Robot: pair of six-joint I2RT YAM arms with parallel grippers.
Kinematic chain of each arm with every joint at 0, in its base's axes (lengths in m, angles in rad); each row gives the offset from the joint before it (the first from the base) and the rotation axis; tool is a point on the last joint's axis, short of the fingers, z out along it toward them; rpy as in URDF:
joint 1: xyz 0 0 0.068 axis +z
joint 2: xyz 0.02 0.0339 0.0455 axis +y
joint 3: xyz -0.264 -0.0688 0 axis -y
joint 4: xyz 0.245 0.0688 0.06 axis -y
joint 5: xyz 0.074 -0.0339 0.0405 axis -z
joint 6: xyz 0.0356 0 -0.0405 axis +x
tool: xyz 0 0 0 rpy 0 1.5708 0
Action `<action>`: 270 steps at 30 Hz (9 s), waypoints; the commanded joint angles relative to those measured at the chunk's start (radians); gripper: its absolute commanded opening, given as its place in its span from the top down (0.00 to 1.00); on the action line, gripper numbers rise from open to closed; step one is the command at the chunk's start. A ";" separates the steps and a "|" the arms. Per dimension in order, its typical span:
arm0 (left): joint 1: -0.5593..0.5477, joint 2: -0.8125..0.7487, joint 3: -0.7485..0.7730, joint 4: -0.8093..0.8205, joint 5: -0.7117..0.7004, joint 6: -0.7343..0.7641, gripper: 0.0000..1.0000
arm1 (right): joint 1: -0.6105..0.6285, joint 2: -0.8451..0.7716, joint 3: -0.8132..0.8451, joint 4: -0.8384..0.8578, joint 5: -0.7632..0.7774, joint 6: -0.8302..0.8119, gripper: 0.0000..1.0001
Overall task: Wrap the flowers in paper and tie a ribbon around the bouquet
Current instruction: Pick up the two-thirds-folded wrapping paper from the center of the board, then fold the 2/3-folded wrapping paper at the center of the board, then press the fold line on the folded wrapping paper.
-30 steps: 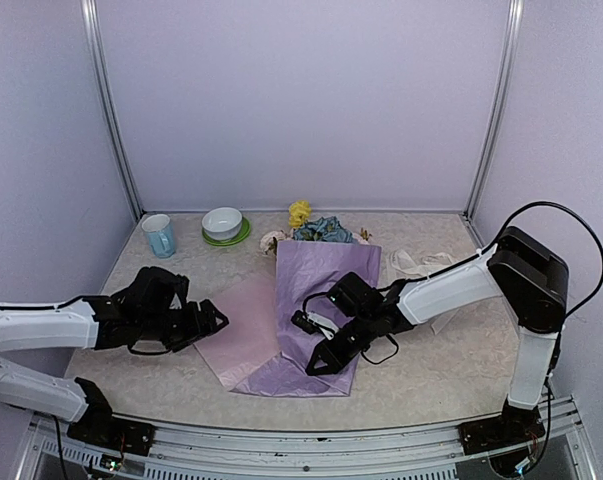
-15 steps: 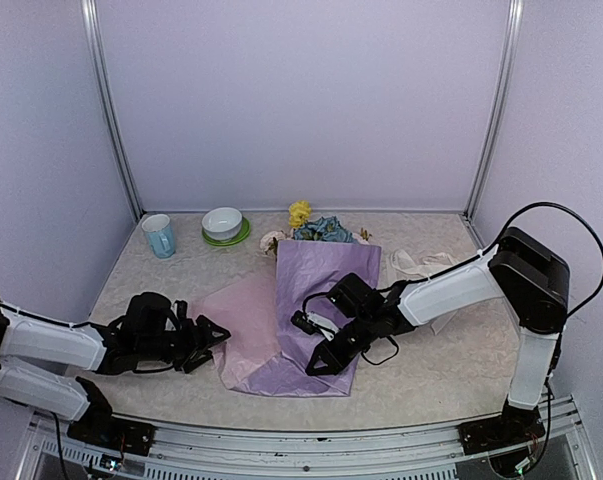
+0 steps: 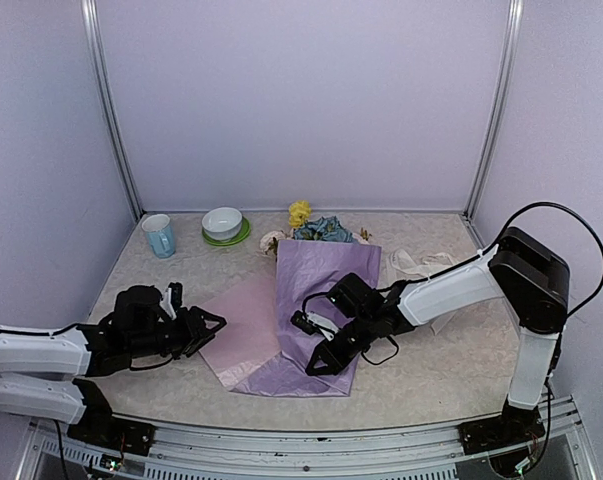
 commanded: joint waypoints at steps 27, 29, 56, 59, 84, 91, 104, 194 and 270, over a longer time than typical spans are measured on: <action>0.020 0.122 -0.099 0.072 -0.016 -0.241 0.16 | 0.020 0.030 -0.019 -0.076 0.048 -0.016 1.00; 0.017 0.103 -0.102 0.084 -0.036 -0.225 0.23 | 0.019 0.033 -0.021 -0.075 0.045 -0.016 1.00; -0.214 0.460 0.577 -0.154 -0.024 0.380 1.00 | 0.019 0.051 -0.049 0.028 0.008 0.027 1.00; -0.203 0.544 0.651 -0.196 -0.021 0.415 1.00 | 0.022 0.021 -0.065 0.065 0.003 0.035 1.00; -0.106 0.874 0.795 -0.287 0.180 0.452 1.00 | -0.113 -0.373 -0.192 0.150 0.053 0.177 0.95; -0.112 0.864 0.814 -0.301 0.163 0.478 1.00 | -0.291 -0.324 -0.105 0.050 0.062 0.052 0.83; -0.169 0.833 0.913 -0.443 -0.003 0.547 1.00 | -0.325 0.190 0.475 -0.099 0.076 -0.062 0.86; -0.256 1.152 1.376 -0.687 0.117 0.809 1.00 | -0.471 -0.399 -0.175 0.226 -0.095 0.490 0.48; -0.482 0.979 1.017 -0.723 -0.050 1.025 0.81 | -0.515 0.015 0.129 0.114 0.004 0.195 1.00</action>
